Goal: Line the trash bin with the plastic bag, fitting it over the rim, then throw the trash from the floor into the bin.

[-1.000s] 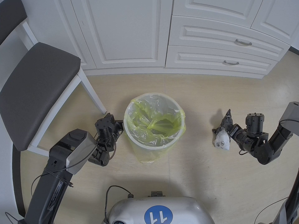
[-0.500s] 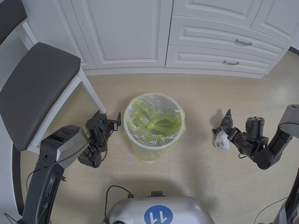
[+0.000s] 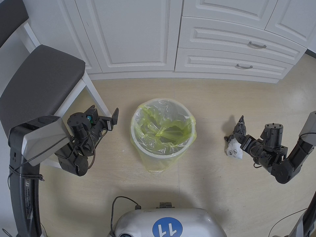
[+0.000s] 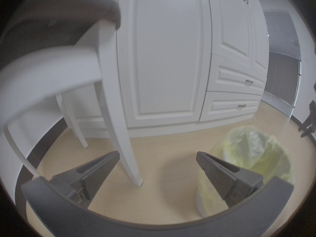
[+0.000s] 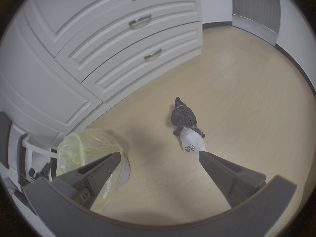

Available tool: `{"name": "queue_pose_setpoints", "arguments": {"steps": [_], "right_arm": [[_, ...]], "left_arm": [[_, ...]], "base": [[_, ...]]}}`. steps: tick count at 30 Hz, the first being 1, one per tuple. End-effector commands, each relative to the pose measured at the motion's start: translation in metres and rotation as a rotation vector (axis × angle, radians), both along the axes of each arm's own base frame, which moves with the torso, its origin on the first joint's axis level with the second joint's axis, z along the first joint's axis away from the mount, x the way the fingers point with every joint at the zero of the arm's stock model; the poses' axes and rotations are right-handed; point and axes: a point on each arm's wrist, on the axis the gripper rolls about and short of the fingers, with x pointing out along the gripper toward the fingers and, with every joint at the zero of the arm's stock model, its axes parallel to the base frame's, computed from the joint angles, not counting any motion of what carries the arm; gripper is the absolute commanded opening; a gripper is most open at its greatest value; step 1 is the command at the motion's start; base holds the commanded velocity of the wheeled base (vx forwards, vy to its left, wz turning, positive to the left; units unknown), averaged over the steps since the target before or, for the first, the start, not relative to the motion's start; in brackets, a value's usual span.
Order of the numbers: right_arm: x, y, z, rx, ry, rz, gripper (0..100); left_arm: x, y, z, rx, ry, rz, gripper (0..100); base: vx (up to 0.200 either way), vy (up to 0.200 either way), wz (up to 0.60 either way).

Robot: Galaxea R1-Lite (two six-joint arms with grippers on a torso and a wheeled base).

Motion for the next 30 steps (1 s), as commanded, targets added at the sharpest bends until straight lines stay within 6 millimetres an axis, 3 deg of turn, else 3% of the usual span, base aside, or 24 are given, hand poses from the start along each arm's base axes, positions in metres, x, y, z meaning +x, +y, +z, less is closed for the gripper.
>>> {"name": "queue_pose_setpoints", "arguments": {"steps": [1, 9, 15, 17, 20, 21, 22, 23, 25, 30], "right_arm": [[-0.016, 0.003, 0.006, -0.087, 0.001, 0.045, 100], [-0.027, 0.003, 0.005, -0.255, 0.028, 0.124, 100], [0.001, -0.005, 0.016, -0.511, 0.051, 0.197, 100], [0.008, -0.017, 0.008, -0.501, 0.071, 0.307, 100], [0.020, -0.024, -0.005, -0.471, 0.101, 0.370, 100], [0.035, -0.030, -0.028, -0.490, 0.152, 0.361, 100], [0.037, -0.031, -0.031, -0.497, 0.157, 0.356, 100], [0.053, -0.039, -0.041, -0.514, 0.174, 0.315, 100], [0.063, -0.046, -0.052, -0.510, 0.194, 0.296, 100], [0.093, -0.083, -0.090, -0.490, 0.250, 0.210, 100]], "left_arm": [[-0.043, -0.018, 0.059, -0.019, -0.081, -0.073, 100], [-0.081, -0.027, 0.088, -0.025, -0.108, -0.170, 100], [-0.108, -0.027, 0.107, -0.028, -0.135, -0.210, 100], [-0.126, -0.018, 0.130, -0.015, -0.201, -0.185, 100], [-0.147, -0.010, 0.146, -0.013, -0.235, -0.191, 100], [-0.164, -0.003, 0.157, -0.018, -0.253, -0.197, 100], [-0.166, -0.003, 0.159, -0.019, -0.259, -0.200, 100], [-0.177, -0.001, 0.168, -0.023, -0.279, -0.219, 100], [-0.184, 0.001, 0.174, -0.025, -0.293, -0.237, 100], [-0.200, 0.001, 0.183, -0.043, -0.317, -0.308, 100]], "base": [[0.000, 0.000, 0.00], [0.000, 0.000, 0.00], [0.000, 0.000, 0.00], [0.000, 0.000, 0.00], [0.000, 0.000, 0.00], [0.000, 0.000, 0.00], [0.000, 0.000, 0.00], [0.000, 0.000, 0.00], [0.000, 0.000, 0.00], [0.000, 0.000, 0.00]]}}
